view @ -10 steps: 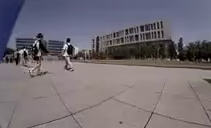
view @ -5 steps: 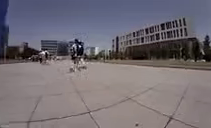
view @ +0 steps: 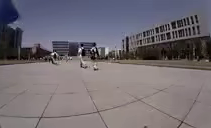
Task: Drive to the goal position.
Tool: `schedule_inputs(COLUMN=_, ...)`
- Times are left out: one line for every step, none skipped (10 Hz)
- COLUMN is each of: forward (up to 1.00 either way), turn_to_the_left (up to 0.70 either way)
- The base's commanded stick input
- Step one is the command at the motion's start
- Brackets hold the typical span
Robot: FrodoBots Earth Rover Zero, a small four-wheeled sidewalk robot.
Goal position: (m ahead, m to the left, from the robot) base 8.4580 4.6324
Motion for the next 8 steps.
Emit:
schedule_inputs(forward=1.00, turn_to_the_left=0.00)
schedule_inputs(forward=1.00, turn_to_the_left=0.00)
schedule_inputs(forward=1.00, turn_to_the_left=0.00)
schedule_inputs(forward=1.00, turn_to_the_left=0.00)
schedule_inputs(forward=1.00, turn_to_the_left=0.00)
schedule_inputs(forward=1.00, turn_to_the_left=0.00)
schedule_inputs(forward=1.00, turn_to_the_left=0.00)
schedule_inputs(forward=1.00, turn_to_the_left=0.39)
